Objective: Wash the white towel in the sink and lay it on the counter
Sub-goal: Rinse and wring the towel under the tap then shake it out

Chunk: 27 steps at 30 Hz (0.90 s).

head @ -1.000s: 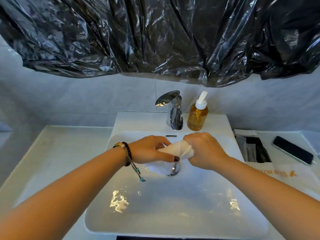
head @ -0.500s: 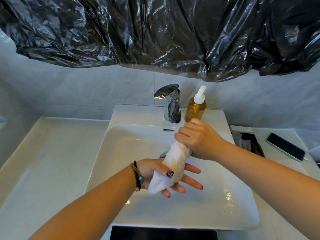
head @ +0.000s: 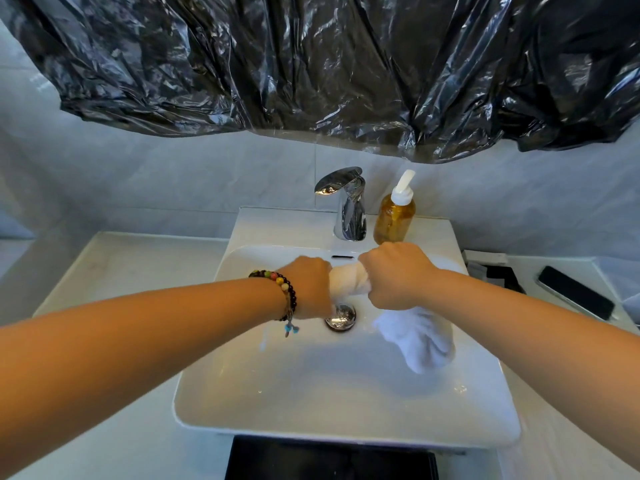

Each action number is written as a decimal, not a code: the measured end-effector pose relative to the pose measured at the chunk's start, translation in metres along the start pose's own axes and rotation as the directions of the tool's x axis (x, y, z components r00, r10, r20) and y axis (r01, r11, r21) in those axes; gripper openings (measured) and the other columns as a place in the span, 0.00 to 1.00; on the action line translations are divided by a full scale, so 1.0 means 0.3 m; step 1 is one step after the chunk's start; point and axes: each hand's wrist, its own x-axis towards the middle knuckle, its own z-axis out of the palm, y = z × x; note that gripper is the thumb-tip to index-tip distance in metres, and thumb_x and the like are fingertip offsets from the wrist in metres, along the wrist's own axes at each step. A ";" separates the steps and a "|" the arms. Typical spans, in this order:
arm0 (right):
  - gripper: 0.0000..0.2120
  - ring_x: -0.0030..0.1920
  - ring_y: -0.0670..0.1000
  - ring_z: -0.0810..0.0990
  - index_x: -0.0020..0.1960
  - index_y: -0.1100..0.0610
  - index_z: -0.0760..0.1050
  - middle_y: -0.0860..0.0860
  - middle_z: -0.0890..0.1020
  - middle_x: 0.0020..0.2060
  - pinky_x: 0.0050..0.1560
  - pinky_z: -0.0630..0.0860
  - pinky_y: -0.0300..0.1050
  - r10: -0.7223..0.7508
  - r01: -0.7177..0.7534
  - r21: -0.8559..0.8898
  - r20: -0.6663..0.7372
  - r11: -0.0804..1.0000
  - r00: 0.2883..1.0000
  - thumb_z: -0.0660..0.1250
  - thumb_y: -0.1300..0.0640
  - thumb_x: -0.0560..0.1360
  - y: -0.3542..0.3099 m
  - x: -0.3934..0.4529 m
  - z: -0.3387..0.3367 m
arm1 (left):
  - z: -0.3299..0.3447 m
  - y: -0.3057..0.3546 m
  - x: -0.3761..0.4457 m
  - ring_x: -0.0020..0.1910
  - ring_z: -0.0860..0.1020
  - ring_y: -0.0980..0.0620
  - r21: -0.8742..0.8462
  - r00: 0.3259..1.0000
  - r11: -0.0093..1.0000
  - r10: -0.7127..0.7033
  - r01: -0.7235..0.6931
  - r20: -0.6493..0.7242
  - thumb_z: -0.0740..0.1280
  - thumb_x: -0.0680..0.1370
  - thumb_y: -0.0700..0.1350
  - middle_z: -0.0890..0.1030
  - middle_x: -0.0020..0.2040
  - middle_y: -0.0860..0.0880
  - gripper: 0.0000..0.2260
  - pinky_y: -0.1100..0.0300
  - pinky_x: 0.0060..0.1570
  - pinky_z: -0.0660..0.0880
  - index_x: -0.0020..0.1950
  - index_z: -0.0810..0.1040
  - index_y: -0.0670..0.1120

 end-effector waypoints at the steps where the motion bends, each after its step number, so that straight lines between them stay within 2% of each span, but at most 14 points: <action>1: 0.06 0.37 0.54 0.73 0.44 0.54 0.70 0.49 0.73 0.36 0.35 0.70 0.44 0.006 -0.007 0.052 0.013 0.999 1.000 0.66 0.58 0.68 0.000 -0.001 -0.007 | -0.016 -0.001 -0.006 0.43 0.76 0.49 0.062 0.999 0.998 0.022 -0.020 -0.033 0.70 0.74 0.49 0.75 0.44 0.49 0.16 0.58 0.41 0.76 0.58 0.73 0.45; 3: 0.06 0.36 0.53 0.74 0.41 0.53 0.70 0.49 0.73 0.35 0.33 0.70 0.43 0.035 -0.041 0.186 0.038 0.982 0.999 0.66 0.59 0.68 0.002 -0.003 -0.016 | -0.054 -0.007 -0.013 0.42 0.74 0.47 0.205 0.990 0.977 0.090 -0.066 -0.108 0.68 0.75 0.50 0.75 0.47 0.47 0.18 0.56 0.40 0.74 0.62 0.69 0.45; 5: 0.07 0.34 0.52 0.73 0.38 0.53 0.69 0.49 0.73 0.33 0.32 0.69 0.42 0.098 -0.110 0.383 0.051 0.917 0.994 0.67 0.61 0.67 0.001 -0.004 -0.015 | -0.093 -0.015 -0.012 0.40 0.71 0.47 0.385 0.969 0.917 0.180 -0.104 -0.168 0.66 0.76 0.51 0.77 0.48 0.45 0.21 0.56 0.38 0.70 0.65 0.65 0.45; 7: 0.08 0.33 0.52 0.72 0.36 0.56 0.70 0.50 0.73 0.30 0.32 0.67 0.43 0.153 -0.165 0.605 0.072 0.779 0.986 0.68 0.64 0.66 -0.014 -0.008 -0.002 | -0.130 -0.024 -0.002 0.37 0.71 0.46 0.533 0.945 0.836 0.269 -0.131 -0.189 0.65 0.77 0.51 0.77 0.45 0.46 0.22 0.56 0.37 0.69 0.66 0.62 0.45; 9: 0.08 0.32 0.52 0.70 0.35 0.59 0.71 0.52 0.71 0.29 0.32 0.66 0.43 0.202 -0.216 0.780 0.117 0.588 0.972 0.69 0.67 0.65 -0.038 -0.018 0.017 | -0.158 -0.029 0.009 0.35 0.72 0.45 0.621 0.918 0.767 0.347 -0.158 -0.195 0.64 0.77 0.49 0.79 0.43 0.46 0.21 0.56 0.35 0.70 0.66 0.62 0.45; 12: 0.08 0.33 0.52 0.71 0.37 0.60 0.72 0.55 0.73 0.32 0.35 0.66 0.43 0.271 -0.286 0.894 0.196 0.344 0.942 0.69 0.68 0.65 -0.069 -0.027 0.045 | -0.181 -0.028 0.025 0.33 0.73 0.45 0.682 0.889 0.710 0.411 -0.174 -0.201 0.64 0.76 0.50 0.80 0.42 0.47 0.21 0.57 0.34 0.70 0.65 0.62 0.45; 13: 0.07 0.34 0.53 0.72 0.38 0.61 0.73 0.56 0.75 0.34 0.36 0.67 0.44 0.288 -0.295 0.903 0.207 0.311 0.935 0.70 0.68 0.65 -0.077 -0.028 0.052 | -0.180 -0.030 0.029 0.33 0.73 0.45 0.681 0.882 0.710 0.422 -0.178 -0.209 0.64 0.76 0.50 0.80 0.42 0.47 0.21 0.57 0.33 0.70 0.65 0.62 0.45; 15: 0.08 0.35 0.52 0.73 0.39 0.59 0.73 0.55 0.76 0.36 0.35 0.68 0.43 0.312 -0.302 0.901 0.204 0.310 0.928 0.71 0.67 0.65 -0.091 -0.029 0.065 | -0.163 -0.046 0.036 0.33 0.74 0.45 0.637 0.871 0.744 0.434 -0.201 -0.231 0.64 0.76 0.51 0.80 0.42 0.48 0.20 0.58 0.33 0.71 0.64 0.63 0.47; 18: 0.10 0.33 0.50 0.71 0.37 0.55 0.71 0.51 0.74 0.33 0.32 0.66 0.40 0.329 -0.291 0.881 0.168 0.372 0.929 0.71 0.65 0.66 -0.101 -0.036 0.078 | -0.125 -0.085 0.030 0.38 0.76 0.47 0.406 0.885 0.881 0.372 -0.242 -0.279 0.68 0.73 0.51 0.81 0.45 0.50 0.23 0.57 0.37 0.73 0.63 0.64 0.49; 20: 0.12 0.31 0.49 0.68 0.34 0.55 0.68 0.50 0.71 0.31 0.32 0.64 0.40 0.344 -0.271 0.884 0.137 0.381 0.929 0.71 0.67 0.65 -0.092 -0.046 0.080 | -0.098 -0.101 0.005 0.44 0.78 0.49 0.059 0.900 0.958 0.284 -0.281 -0.331 0.74 0.68 0.49 0.79 0.50 0.53 0.31 0.56 0.43 0.76 0.66 0.63 0.51; 21: 0.14 0.31 0.49 0.67 0.33 0.55 0.67 0.49 0.70 0.29 0.33 0.63 0.41 0.349 -0.253 0.892 0.116 0.376 0.930 0.70 0.68 0.65 -0.084 -0.051 0.078 | -0.081 -0.103 -0.013 0.46 0.78 0.51 -0.136 0.899 0.940 0.246 -0.312 -0.361 0.76 0.66 0.47 0.77 0.53 0.54 0.35 0.56 0.45 0.77 0.68 0.62 0.52; 22: 0.15 0.31 0.49 0.66 0.32 0.55 0.66 0.49 0.69 0.28 0.33 0.63 0.41 0.352 -0.237 0.898 0.100 0.371 0.931 0.69 0.69 0.66 -0.077 -0.059 0.072 | -0.057 -0.105 -0.031 0.47 0.78 0.52 -0.321 0.896 0.880 0.214 -0.350 -0.389 0.78 0.65 0.45 0.76 0.55 0.55 0.39 0.59 0.46 0.77 0.70 0.61 0.52; 24: 0.14 0.31 0.48 0.67 0.32 0.56 0.68 0.49 0.70 0.28 0.34 0.64 0.41 0.341 -0.206 0.916 0.082 0.345 0.936 0.69 0.71 0.66 -0.068 -0.074 0.053 | -0.002 -0.107 -0.064 0.51 0.79 0.54 -0.598 0.887 0.688 0.152 -0.412 -0.436 0.81 0.62 0.41 0.76 0.59 0.53 0.47 0.64 0.48 0.77 0.74 0.59 0.50; 27: 0.07 0.35 0.49 0.71 0.41 0.64 0.75 0.52 0.74 0.32 0.36 0.67 0.42 0.294 -0.192 0.930 0.097 0.314 0.951 0.69 0.71 0.65 -0.065 -0.085 0.032 | 0.072 -0.091 -0.095 0.61 0.77 0.57 -0.778 0.859 0.402 0.042 -0.482 -0.511 0.82 0.61 0.46 0.76 0.65 0.50 0.50 0.61 0.56 0.77 0.76 0.58 0.51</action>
